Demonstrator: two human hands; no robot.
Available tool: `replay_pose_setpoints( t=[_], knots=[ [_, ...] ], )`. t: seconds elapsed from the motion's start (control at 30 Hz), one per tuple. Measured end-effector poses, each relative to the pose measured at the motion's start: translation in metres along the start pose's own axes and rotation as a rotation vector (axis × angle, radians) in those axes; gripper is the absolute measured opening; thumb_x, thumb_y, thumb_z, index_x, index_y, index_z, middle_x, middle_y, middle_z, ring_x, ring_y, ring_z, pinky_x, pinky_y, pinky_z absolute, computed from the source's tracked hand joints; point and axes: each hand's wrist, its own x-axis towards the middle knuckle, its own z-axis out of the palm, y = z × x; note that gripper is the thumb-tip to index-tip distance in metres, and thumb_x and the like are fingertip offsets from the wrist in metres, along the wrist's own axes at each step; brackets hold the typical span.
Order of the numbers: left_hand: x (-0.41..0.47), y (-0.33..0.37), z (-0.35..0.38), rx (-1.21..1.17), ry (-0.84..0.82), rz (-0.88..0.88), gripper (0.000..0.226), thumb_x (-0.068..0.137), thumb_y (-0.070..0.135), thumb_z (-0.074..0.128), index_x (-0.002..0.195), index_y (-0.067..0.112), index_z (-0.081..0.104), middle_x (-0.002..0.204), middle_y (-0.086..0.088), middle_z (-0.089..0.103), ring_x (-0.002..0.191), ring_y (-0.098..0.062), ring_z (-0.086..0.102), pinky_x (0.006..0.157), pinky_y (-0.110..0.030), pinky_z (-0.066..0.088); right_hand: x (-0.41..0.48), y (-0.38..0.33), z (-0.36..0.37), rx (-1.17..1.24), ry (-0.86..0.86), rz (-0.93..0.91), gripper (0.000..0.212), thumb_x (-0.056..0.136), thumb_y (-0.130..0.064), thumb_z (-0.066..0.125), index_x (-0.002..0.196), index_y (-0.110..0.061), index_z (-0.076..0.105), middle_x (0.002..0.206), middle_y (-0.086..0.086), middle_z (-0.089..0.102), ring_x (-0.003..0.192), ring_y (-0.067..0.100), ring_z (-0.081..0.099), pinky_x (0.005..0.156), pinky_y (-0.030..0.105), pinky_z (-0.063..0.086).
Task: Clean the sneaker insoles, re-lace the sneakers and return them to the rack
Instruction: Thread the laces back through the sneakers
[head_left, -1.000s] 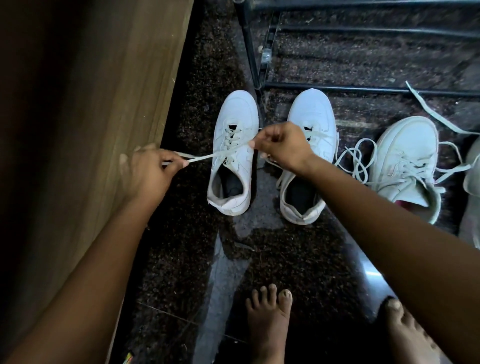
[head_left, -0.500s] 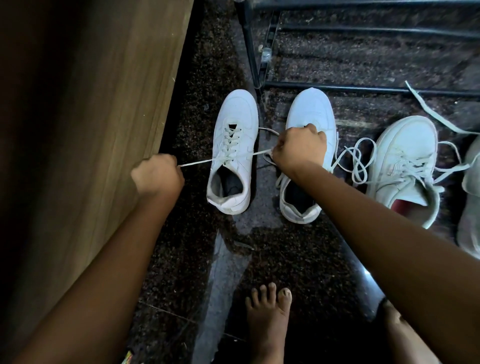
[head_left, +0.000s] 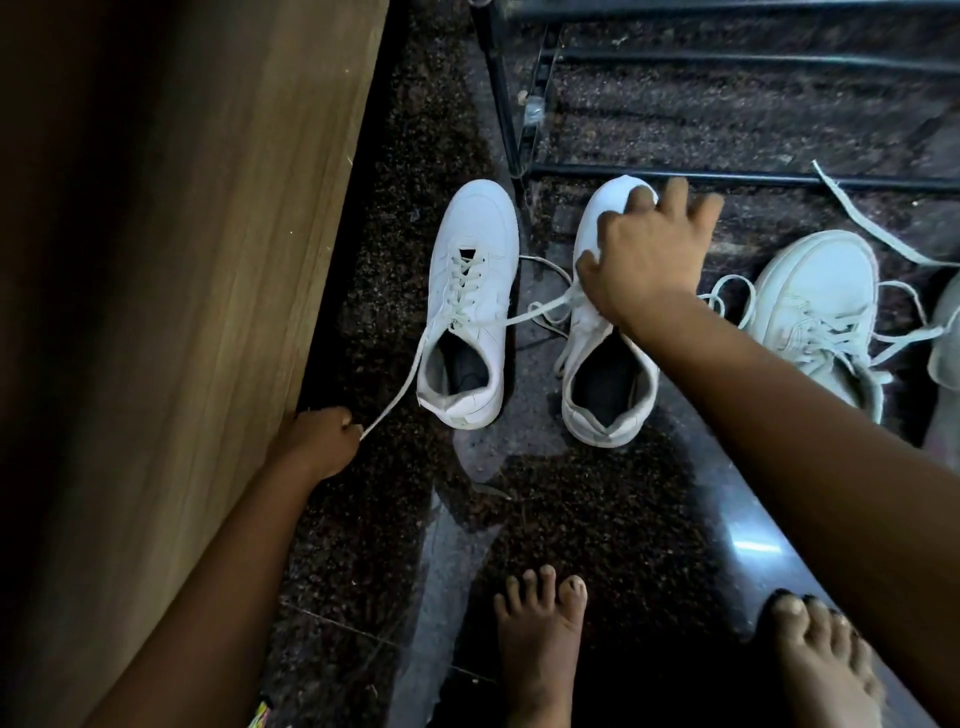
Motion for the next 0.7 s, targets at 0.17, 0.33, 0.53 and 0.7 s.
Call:
replay_pose_setpoints(
  t=[0.17,0.33,0.53,0.7],
  knots=[
    [0.000,0.053,-0.035,-0.417,0.411,0.395,0.037,0.090,0.012,0.059,0.127,0.007,0.057,0.127,-0.015,0.058,0.113,-0.029,0.057,0.097,-0.037,0.046,-0.012,-0.047,0.002,0.476,-0.190,-0.232,0.038,0.093,-0.035,0.049,0.123,-0.014,0.056,0.124,0.011,0.053,0.111,0.032,0.052,0.090,0.038,0.042],
    [0.008,0.097,-0.063,-0.331,0.464,0.476,0.026,0.086,0.016,0.061,0.111,0.021,0.068,0.112,0.000,0.069,0.100,-0.021,0.064,0.087,-0.039,0.052,-0.036,-0.079,0.023,0.567,-0.286,-0.270,0.031,0.090,-0.025,0.055,0.117,-0.010,0.057,0.115,0.012,0.057,0.102,0.034,0.058,0.083,0.040,0.050],
    [0.009,0.101,-0.063,-0.168,0.515,0.411,0.023,0.088,0.018,0.059,0.105,0.028,0.069,0.103,0.006,0.071,0.097,-0.019,0.065,0.080,-0.033,0.051,-0.040,-0.081,0.037,0.557,-0.223,-0.213,0.018,0.091,-0.017,0.054,0.107,-0.009,0.060,0.107,0.010,0.058,0.094,0.032,0.060,0.069,0.034,0.046],
    [0.015,0.097,-0.058,-0.192,0.541,0.382,0.023,0.085,0.015,0.058,0.098,0.029,0.069,0.093,0.004,0.071,0.090,-0.022,0.065,0.076,-0.035,0.051,-0.041,-0.078,0.045,0.576,-0.185,-0.195,0.017,0.093,-0.022,0.050,0.098,-0.011,0.063,0.102,0.007,0.062,0.095,0.027,0.057,0.063,0.030,0.038]
  ],
)
